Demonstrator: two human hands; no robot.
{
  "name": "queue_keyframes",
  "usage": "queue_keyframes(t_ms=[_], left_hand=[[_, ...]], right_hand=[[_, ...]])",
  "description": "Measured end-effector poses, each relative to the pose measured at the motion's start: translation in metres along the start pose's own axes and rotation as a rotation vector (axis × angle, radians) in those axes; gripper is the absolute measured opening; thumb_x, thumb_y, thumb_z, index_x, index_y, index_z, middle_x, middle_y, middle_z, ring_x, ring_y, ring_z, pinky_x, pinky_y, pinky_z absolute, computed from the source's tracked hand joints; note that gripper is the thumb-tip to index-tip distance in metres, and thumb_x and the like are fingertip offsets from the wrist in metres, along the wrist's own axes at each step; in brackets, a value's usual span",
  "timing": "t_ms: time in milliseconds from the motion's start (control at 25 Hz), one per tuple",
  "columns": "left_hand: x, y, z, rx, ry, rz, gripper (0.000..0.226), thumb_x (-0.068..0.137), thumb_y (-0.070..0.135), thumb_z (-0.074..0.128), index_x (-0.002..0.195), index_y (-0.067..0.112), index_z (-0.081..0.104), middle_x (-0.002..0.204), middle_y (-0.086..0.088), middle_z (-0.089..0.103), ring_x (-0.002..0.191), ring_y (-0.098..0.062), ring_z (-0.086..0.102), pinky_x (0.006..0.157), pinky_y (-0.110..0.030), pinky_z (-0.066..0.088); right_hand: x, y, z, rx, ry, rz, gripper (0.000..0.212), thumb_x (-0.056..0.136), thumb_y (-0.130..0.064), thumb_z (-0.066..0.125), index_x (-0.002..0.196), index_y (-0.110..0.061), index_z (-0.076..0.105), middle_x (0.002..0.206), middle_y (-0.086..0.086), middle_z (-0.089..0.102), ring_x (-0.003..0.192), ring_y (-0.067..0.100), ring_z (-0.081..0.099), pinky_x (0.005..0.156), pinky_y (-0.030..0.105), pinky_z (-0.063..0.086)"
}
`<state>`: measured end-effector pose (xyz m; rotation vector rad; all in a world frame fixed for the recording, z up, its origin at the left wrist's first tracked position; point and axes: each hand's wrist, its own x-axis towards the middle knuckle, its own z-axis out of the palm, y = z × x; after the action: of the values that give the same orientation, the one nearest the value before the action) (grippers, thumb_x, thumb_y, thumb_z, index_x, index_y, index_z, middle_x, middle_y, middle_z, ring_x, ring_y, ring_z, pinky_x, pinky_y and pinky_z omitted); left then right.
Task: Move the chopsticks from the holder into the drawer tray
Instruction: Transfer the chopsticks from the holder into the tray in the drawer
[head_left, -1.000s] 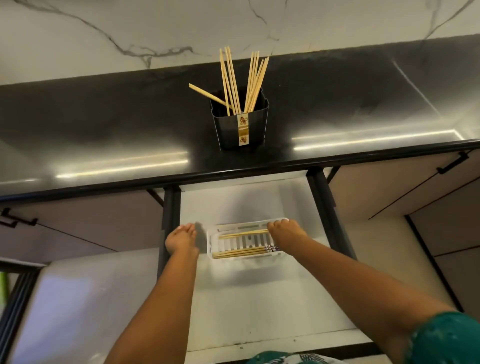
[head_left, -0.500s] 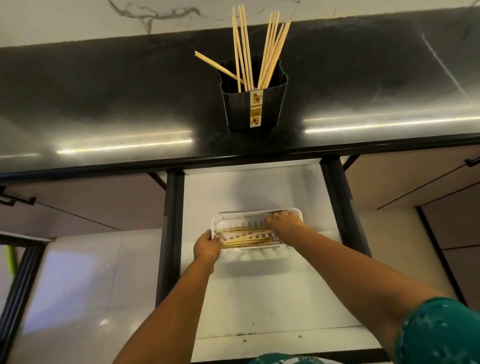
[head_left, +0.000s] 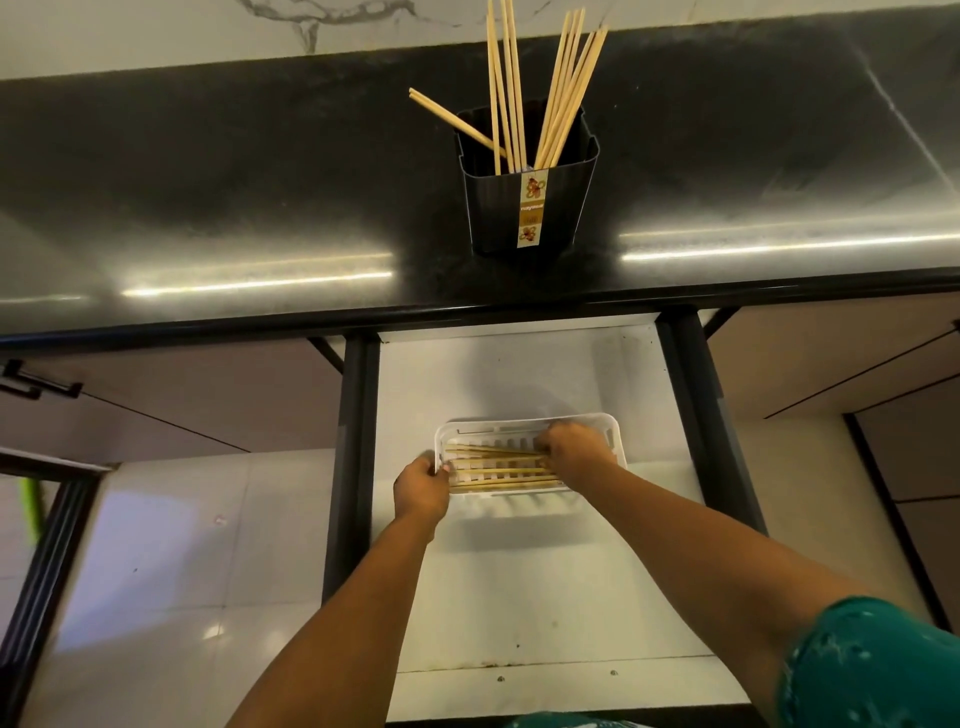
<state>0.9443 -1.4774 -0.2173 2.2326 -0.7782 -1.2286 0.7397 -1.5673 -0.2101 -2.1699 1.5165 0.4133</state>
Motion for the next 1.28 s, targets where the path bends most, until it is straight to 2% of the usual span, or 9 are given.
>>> queue_keyframes(t_ms=[200, 360, 480, 560, 640, 840, 1000, 1160, 1280], left_hand=[[0.0, -0.001, 0.0, 0.013, 0.01, 0.01, 0.02, 0.094, 0.026, 0.054, 0.11, 0.016, 0.06, 0.097, -0.001, 0.063, 0.084, -0.018, 0.06, 0.074, -0.028, 0.048], [0.001, -0.002, -0.001, 0.005, 0.003, 0.021, 0.023, 0.094, 0.024, 0.055, 0.114, 0.015, 0.06, 0.095, 0.001, 0.062, 0.082, -0.017, 0.059, 0.076, -0.028, 0.049], [0.001, -0.002, -0.001, 0.005, 0.008, 0.034, 0.024, 0.094, 0.024, 0.054, 0.116, 0.014, 0.059, 0.097, 0.001, 0.062, 0.084, -0.017, 0.058, 0.078, -0.028, 0.049], [0.0, -0.001, 0.0, -0.014, 0.025, 0.042, 0.025, 0.095, 0.024, 0.053, 0.118, 0.015, 0.059, 0.101, 0.0, 0.062, 0.085, -0.016, 0.057, 0.079, -0.029, 0.049], [-0.001, -0.001, 0.0, -0.044, 0.027, 0.042, 0.026, 0.097, 0.023, 0.051, 0.12, 0.015, 0.058, 0.106, -0.003, 0.063, 0.086, -0.016, 0.056, 0.08, -0.029, 0.048], [-0.003, -0.003, -0.003, -0.103, -0.02, -0.002, 0.041, 0.097, 0.028, 0.049, 0.134, 0.011, 0.05, 0.125, -0.009, 0.06, 0.107, -0.027, 0.058, 0.096, -0.041, 0.048], [-0.011, 0.003, -0.005, -0.041, -0.033, 0.011, 0.045, 0.096, 0.033, 0.049, 0.136, 0.013, 0.046, 0.129, -0.009, 0.057, 0.11, -0.028, 0.057, 0.095, -0.041, 0.048], [-0.027, 0.025, -0.013, 0.007, 0.047, 0.189, 0.043, 0.095, 0.03, 0.052, 0.134, 0.016, 0.044, 0.136, -0.009, 0.052, 0.117, -0.03, 0.056, 0.09, -0.039, 0.05], [-0.046, 0.062, -0.018, -0.019, 0.044, 0.329, 0.044, 0.095, 0.027, 0.054, 0.136, 0.017, 0.043, 0.139, -0.007, 0.05, 0.118, -0.026, 0.055, 0.081, -0.028, 0.05]], right_hand=[[-0.004, -0.003, -0.001, 0.048, 0.031, -0.097, 0.026, 0.094, -0.027, 0.055, 0.117, -0.026, 0.069, 0.116, 0.001, 0.067, 0.103, 0.023, 0.062, 0.092, 0.029, 0.048], [-0.006, -0.012, 0.0, -0.037, 0.049, -0.091, 0.018, 0.092, -0.023, 0.059, 0.104, -0.022, 0.072, 0.106, 0.005, 0.07, 0.091, 0.024, 0.064, 0.085, 0.032, 0.054], [-0.002, -0.018, 0.003, 0.021, 0.082, -0.145, 0.032, 0.093, -0.012, 0.057, 0.121, -0.023, 0.063, 0.123, 0.006, 0.063, 0.107, 0.026, 0.06, 0.094, 0.037, 0.049], [0.001, -0.022, 0.006, -0.004, -0.014, -0.214, 0.048, 0.092, -0.006, 0.056, 0.136, -0.024, 0.051, 0.137, 0.005, 0.051, 0.123, 0.027, 0.049, 0.108, 0.04, 0.039], [0.003, -0.021, 0.009, -0.046, -0.068, -0.256, 0.052, 0.092, -0.003, 0.057, 0.139, -0.023, 0.049, 0.141, 0.004, 0.047, 0.129, 0.026, 0.041, 0.113, 0.037, 0.033], [0.0, -0.017, 0.011, 0.009, -0.074, -0.215, 0.052, 0.091, -0.002, 0.057, 0.138, -0.021, 0.049, 0.138, 0.008, 0.048, 0.125, 0.027, 0.045, 0.109, 0.035, 0.035], [-0.013, -0.016, 0.007, 0.121, -0.078, -0.147, 0.051, 0.091, 0.001, 0.052, 0.137, -0.02, 0.05, 0.141, 0.006, 0.044, 0.129, 0.029, 0.043, 0.111, 0.036, 0.031], [-0.032, -0.023, -0.023, 0.294, 0.071, -0.105, 0.042, 0.092, 0.001, 0.051, 0.128, -0.018, 0.058, 0.128, 0.008, 0.052, 0.113, 0.029, 0.054, 0.099, 0.035, 0.044], [-0.049, -0.031, -0.062, 0.316, 0.226, -0.151, 0.029, 0.094, -0.008, 0.052, 0.121, -0.013, 0.062, 0.117, 0.011, 0.058, 0.104, 0.028, 0.058, 0.092, 0.033, 0.049]])
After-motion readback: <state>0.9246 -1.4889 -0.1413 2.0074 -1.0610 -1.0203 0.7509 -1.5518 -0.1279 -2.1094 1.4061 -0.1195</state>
